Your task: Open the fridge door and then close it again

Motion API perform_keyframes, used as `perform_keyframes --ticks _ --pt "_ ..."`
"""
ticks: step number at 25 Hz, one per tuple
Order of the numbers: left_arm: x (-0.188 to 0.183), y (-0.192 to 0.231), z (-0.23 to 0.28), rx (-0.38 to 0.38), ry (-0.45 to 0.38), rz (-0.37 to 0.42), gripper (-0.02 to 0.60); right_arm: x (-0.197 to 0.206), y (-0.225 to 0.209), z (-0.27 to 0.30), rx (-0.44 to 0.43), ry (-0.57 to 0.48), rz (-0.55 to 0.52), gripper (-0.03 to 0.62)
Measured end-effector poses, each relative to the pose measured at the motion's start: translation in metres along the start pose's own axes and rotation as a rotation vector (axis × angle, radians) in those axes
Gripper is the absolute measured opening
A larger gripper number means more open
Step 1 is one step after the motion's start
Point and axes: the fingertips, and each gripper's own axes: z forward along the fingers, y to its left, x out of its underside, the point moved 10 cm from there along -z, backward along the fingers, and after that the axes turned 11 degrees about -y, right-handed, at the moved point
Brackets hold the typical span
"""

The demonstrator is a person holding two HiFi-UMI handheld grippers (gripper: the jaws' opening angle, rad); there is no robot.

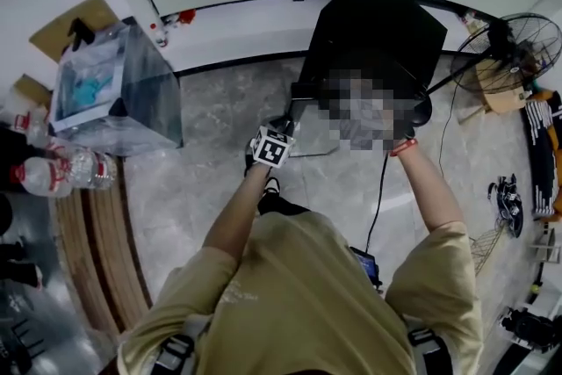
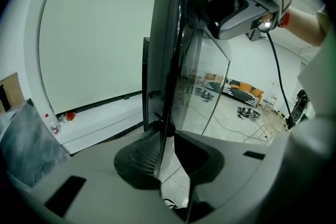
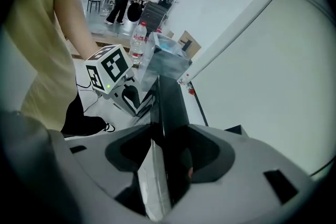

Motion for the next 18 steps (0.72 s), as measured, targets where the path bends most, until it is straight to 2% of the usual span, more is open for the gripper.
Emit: perform_keyframes --ticks 10,18 --pt "-0.025 0.032 0.035 0.034 0.016 0.026 0.086 0.014 -0.034 0.016 0.057 -0.033 0.063 0.230" --pt "-0.044 0.052 0.056 0.046 0.059 0.064 0.086 0.020 -0.057 0.025 0.069 -0.007 0.108 0.225"
